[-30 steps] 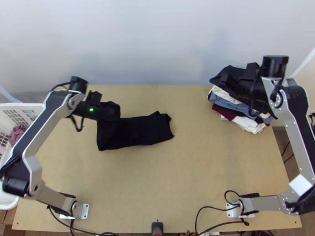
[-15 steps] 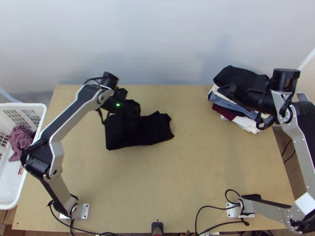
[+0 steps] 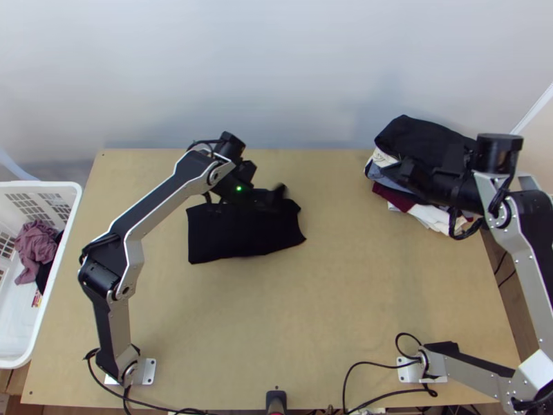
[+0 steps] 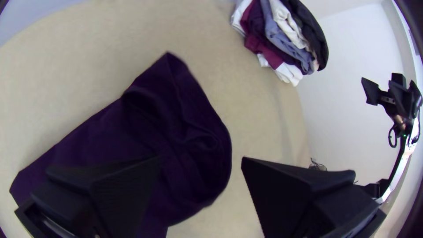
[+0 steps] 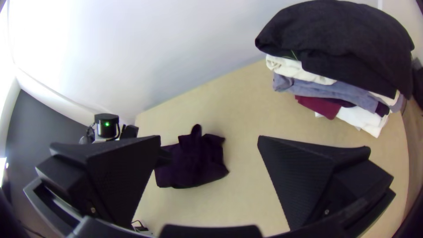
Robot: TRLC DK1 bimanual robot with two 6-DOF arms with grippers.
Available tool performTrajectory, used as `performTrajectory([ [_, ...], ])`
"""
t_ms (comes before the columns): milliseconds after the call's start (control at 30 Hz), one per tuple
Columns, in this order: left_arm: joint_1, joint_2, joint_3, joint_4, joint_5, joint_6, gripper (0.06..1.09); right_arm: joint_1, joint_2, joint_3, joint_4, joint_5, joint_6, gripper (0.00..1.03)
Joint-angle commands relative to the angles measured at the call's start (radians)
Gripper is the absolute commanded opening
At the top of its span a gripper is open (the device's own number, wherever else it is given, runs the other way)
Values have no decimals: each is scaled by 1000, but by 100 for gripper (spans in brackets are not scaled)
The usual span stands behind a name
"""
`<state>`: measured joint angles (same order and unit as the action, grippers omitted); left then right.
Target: Fold the t-shirt
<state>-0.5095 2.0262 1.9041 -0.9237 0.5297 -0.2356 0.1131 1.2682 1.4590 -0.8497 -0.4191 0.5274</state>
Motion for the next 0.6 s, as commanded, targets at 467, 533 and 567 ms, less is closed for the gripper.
performTrajectory([
  [467,94,-132,47,-113,-109,137,105,238,152,-218,178,6,-10,100],
  [533,112,-185,12,-110,-211,165,105,263,214,-192,184,8,-14,100],
  [567,123,-212,-10,-110,-254,185,105,269,246,-178,184,8,-14,100],
])
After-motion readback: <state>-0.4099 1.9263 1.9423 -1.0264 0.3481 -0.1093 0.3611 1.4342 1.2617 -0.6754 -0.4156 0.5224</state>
